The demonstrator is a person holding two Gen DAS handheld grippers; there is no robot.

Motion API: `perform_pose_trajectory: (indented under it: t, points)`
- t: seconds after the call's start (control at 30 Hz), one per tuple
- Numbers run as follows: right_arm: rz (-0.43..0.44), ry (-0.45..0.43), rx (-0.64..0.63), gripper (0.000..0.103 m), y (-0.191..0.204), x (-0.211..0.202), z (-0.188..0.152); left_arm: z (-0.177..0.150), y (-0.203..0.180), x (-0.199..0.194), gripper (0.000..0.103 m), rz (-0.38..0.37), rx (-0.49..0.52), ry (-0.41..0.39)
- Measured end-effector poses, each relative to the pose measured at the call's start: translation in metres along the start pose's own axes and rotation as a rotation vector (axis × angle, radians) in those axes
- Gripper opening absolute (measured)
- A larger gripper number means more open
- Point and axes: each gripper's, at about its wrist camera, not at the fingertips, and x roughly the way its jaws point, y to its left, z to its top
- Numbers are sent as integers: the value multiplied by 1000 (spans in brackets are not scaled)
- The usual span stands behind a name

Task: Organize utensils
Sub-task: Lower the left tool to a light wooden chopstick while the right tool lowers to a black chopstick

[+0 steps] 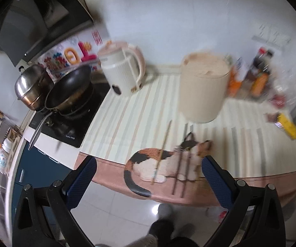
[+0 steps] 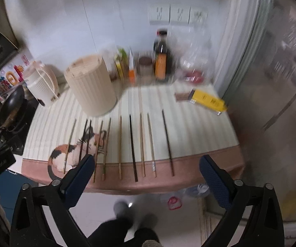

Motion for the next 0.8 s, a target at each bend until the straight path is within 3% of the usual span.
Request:
perform_pose_trajectory:
  t: [0.1, 0.13, 0.23, 0.33, 0.37, 0.47, 0.5, 0.8]
  points:
    - [38, 60, 11, 78, 6, 50, 3, 5, 1, 54, 103, 40, 14, 44]
    - [40, 82, 8, 65, 9, 66, 3, 6, 1, 69, 103, 37, 15, 62]
    - [47, 154, 19, 53, 18, 116, 9, 8, 2, 126, 103, -15, 22, 168]
    - [46, 219, 45, 51, 28, 162, 16, 9, -4, 179, 101, -80, 41, 273]
    - [42, 239, 49, 51, 32, 175, 18, 8, -8, 196, 93, -94, 58, 307]
    - [33, 314, 62, 51, 42, 220, 25, 10, -16, 236, 53, -133, 85, 379]
    - [28, 338, 61, 51, 46, 235, 28, 10, -17, 246, 49, -149, 88, 399]
    - [-27, 519, 13, 51, 79, 319, 35, 8, -26, 287, 49, -249, 139, 527]
